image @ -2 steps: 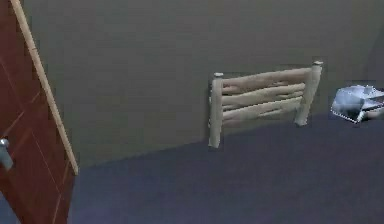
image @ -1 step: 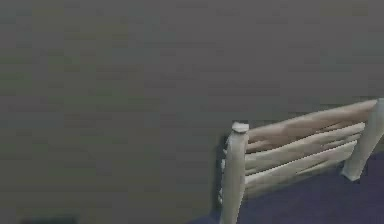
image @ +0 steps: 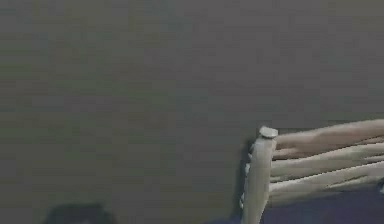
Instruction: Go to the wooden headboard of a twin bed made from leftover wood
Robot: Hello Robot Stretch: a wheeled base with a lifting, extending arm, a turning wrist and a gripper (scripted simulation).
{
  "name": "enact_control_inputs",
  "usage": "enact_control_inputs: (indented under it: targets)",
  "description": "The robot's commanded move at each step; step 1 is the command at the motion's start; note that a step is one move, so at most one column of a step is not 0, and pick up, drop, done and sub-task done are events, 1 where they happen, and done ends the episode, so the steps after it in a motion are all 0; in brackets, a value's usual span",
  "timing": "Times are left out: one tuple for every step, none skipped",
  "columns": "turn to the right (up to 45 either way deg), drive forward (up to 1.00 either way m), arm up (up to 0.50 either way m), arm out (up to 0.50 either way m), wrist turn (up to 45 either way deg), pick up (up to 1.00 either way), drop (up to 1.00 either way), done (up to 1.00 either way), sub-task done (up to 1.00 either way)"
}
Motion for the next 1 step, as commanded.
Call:
enact_control_inputs:
  targets:
    - [0.0, 0.05, 0.00, 0.00, 0.0, 0.00, 0.00, 0.00, 0.00]
